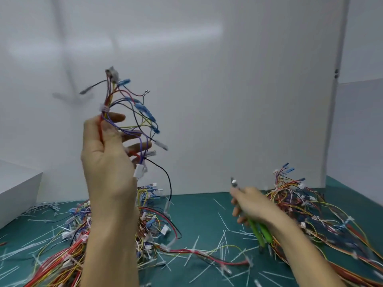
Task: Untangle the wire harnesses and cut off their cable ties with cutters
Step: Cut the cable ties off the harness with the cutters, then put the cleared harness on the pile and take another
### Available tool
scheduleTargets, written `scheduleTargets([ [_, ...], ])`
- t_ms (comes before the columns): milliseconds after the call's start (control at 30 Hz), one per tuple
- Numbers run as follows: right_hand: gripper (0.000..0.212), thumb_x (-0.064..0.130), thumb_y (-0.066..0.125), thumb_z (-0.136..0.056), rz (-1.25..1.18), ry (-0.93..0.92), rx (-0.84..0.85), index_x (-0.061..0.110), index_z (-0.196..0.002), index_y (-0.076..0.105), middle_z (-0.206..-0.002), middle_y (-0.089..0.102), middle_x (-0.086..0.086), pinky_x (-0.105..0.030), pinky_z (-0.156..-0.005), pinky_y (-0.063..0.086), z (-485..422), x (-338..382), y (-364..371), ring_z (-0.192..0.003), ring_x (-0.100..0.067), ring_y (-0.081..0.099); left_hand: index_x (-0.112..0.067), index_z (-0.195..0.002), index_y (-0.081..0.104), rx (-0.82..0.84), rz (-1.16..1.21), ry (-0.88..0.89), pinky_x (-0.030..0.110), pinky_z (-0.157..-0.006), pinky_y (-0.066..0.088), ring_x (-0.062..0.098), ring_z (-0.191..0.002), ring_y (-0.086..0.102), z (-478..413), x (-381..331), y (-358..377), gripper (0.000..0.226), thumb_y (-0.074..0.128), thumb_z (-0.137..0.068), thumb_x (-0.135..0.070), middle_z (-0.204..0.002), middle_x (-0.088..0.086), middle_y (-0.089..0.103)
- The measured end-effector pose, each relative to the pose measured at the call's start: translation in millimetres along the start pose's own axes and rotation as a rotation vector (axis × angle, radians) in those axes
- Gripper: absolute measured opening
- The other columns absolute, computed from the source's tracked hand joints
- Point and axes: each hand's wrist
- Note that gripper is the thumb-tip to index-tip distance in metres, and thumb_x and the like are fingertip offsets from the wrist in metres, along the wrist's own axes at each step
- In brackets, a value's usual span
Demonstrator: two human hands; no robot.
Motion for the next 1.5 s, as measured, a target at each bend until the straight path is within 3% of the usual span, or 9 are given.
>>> scheduleTargets([
  [167,0.036,0.046,0.043,-0.100,0.622,0.019,0.015,0.015,-0.082,0.050,-0.078,0.055,0.001,-0.030,-0.060,0.040,-15.0,-37.2,35.3,-0.076,-0.019,0.057,-0.030,-0.089,0.055,0.060,-0.021,-0.012,0.018,-0.048,0.048,0.017,-0.062,0.067,6.1,1.8,9.3,0.026,0.037,-0.107,-0.031,-0.070,-0.008,0.064],
  [367,0.054,0.044,0.040,-0.101,0.797,0.080,-0.096,0.007,-0.140,0.038,-0.143,0.044,-0.016,-0.042,-0.100,0.042,-25.1,-57.5,47.9,-0.131,-0.035,0.040,-0.031,-0.089,0.057,0.105,-0.078,-0.056,0.036,-0.065,0.056,0.017,-0.064,0.068,4.4,5.6,9.4,0.026,0.038,-0.107,-0.034,-0.076,-0.005,0.068],
  [600,0.064,0.060,0.041,-0.097,0.977,0.039,-0.120,0.011,-0.138,0.036,-0.142,0.041,-0.014,-0.041,-0.105,0.036,-28.4,-74.1,52.9,-0.130,-0.031,0.036,-0.026,-0.090,0.058,0.166,-0.089,-0.063,0.046,-0.071,0.058,0.018,-0.063,0.068,8.0,2.1,13.1,0.027,0.037,-0.107,-0.031,-0.072,-0.005,0.068],
  [733,0.065,0.062,0.041,-0.096,0.987,-0.005,-0.144,0.012,-0.137,0.036,-0.141,0.041,-0.014,-0.040,-0.103,0.037,-30.2,-75.6,53.8,-0.129,-0.030,0.037,-0.022,-0.094,0.058,0.178,-0.070,-0.090,0.032,-0.061,0.057,0.019,-0.065,0.066,8.5,3.9,16.4,0.026,0.036,-0.107,-0.028,-0.074,-0.001,0.067],
  [967,0.064,0.064,0.038,-0.096,0.841,-0.119,-0.273,0.011,-0.132,0.040,-0.134,0.046,-0.013,-0.040,-0.100,0.041,-25.5,-46.2,36.6,-0.124,-0.030,0.042,-0.025,-0.091,0.058,0.186,-0.069,-0.138,0.023,-0.057,0.054,0.020,-0.068,0.067,10.1,10.8,21.3,0.028,0.035,-0.107,-0.028,-0.080,0.003,0.067],
  [1200,0.027,0.043,0.053,-0.098,0.073,-0.608,-0.449,0.020,-0.086,0.060,-0.078,0.062,0.007,-0.024,-0.064,0.046,27.2,41.4,-9.5,-0.075,-0.014,0.058,-0.023,-0.090,0.068,0.461,0.139,-0.486,0.055,-0.099,0.049,0.020,-0.099,0.072,11.1,10.2,25.8,0.021,0.048,-0.096,-0.019,-0.097,0.005,0.075],
  [1300,0.026,0.043,0.057,-0.092,-0.345,-0.818,-0.253,0.022,-0.087,0.071,-0.077,0.070,0.007,-0.024,-0.068,0.055,69.5,73.6,-23.5,-0.071,-0.006,0.064,-0.022,-0.099,0.077,0.622,0.140,-0.448,0.055,-0.099,0.048,0.022,-0.111,0.068,15.4,14.2,22.8,0.022,0.070,-0.078,-0.024,-0.111,0.007,0.074],
  [1433,0.021,0.047,0.064,-0.090,-0.282,-0.872,-0.164,0.032,-0.103,0.072,-0.093,0.075,0.014,-0.030,-0.080,0.057,96.8,87.7,-21.4,-0.089,-0.005,0.070,-0.028,-0.109,0.076,0.727,0.129,-0.311,0.031,-0.084,0.059,0.016,-0.105,0.071,21.1,17.0,25.6,0.038,0.080,-0.072,-0.028,-0.109,0.001,0.076],
  [1500,0.029,0.050,0.070,-0.083,-0.303,-0.816,-0.170,0.032,-0.106,0.070,-0.093,0.075,0.013,-0.032,-0.079,0.057,98.1,88.3,-19.0,-0.087,-0.007,0.072,-0.031,-0.114,0.073,0.730,0.051,-0.210,0.033,-0.090,0.057,0.015,-0.105,0.071,22.6,17.2,28.1,0.035,0.074,-0.079,-0.029,-0.107,-0.002,0.076],
])
Point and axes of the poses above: each hand's wrist, its own z-axis away from the middle knuckle, its own y-axis out of the palm, x = y × z
